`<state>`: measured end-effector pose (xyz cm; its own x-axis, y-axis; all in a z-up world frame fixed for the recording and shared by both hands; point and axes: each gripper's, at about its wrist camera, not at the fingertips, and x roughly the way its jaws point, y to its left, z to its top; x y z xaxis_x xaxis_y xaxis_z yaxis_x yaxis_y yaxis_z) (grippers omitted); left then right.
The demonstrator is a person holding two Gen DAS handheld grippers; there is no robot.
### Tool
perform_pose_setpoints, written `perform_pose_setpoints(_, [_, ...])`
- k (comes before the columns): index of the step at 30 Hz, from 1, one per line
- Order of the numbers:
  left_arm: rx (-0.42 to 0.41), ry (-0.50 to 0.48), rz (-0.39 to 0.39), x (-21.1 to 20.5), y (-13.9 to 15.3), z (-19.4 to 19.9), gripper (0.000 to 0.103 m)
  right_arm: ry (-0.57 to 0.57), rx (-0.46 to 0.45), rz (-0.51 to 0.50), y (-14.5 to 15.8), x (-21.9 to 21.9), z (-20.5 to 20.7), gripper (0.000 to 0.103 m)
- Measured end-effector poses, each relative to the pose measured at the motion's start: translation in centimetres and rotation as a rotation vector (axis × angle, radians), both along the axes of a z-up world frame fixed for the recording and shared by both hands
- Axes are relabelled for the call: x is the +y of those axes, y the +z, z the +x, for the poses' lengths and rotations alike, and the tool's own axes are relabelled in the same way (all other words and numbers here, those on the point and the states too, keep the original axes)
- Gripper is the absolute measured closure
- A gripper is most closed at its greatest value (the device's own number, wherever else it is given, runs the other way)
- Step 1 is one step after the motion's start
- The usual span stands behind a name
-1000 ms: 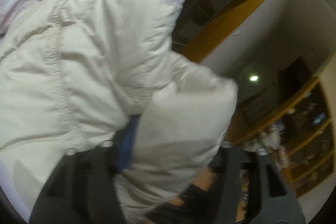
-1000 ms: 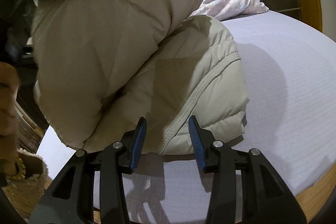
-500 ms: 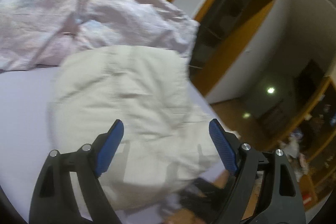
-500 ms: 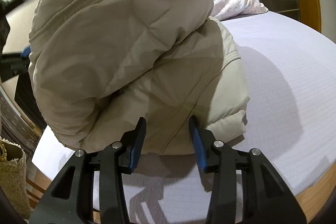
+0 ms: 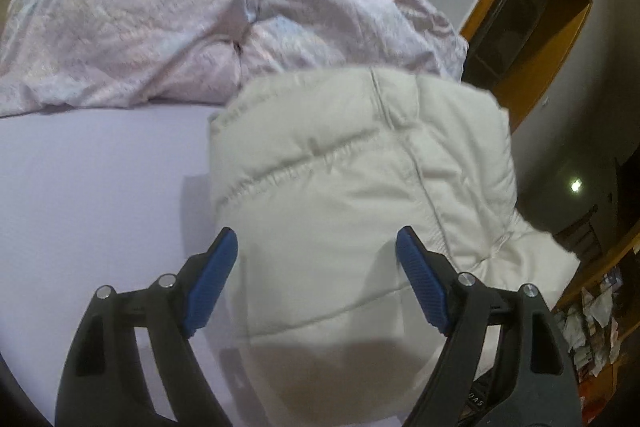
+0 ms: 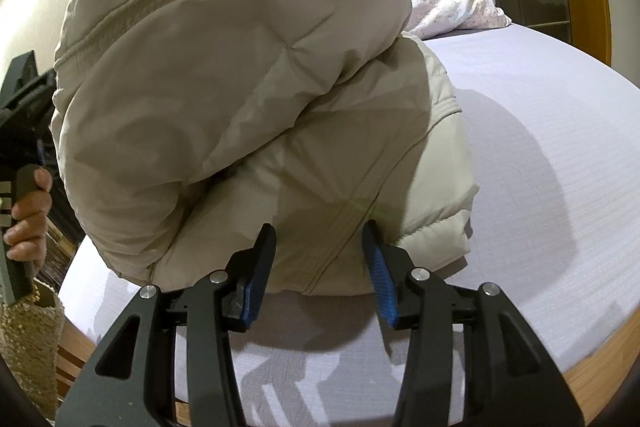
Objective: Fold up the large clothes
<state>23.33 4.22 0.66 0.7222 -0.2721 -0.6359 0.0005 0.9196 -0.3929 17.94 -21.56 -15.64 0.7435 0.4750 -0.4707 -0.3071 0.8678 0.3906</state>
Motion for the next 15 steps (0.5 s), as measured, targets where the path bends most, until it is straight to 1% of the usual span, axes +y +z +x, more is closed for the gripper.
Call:
perform_pose_setpoints(2, [0.007, -0.017, -0.003, -0.7, -0.7, 0.3, 0.023, 0.001, 0.001, -0.001, 0.0, 0.0, 0.2, 0.056])
perform_pose_setpoints(5, [0.001, -0.023, 0.007, -1.6, -0.9, 0.6, 0.023, 0.003, 0.002, -0.002, 0.0, 0.0, 0.3, 0.056])
perform_pose_setpoints(15, [0.019, -0.027, 0.026, -3.5, -1.8, 1.3, 0.021, 0.001, 0.000, -0.001, -0.1, -0.1, 1.0, 0.055])
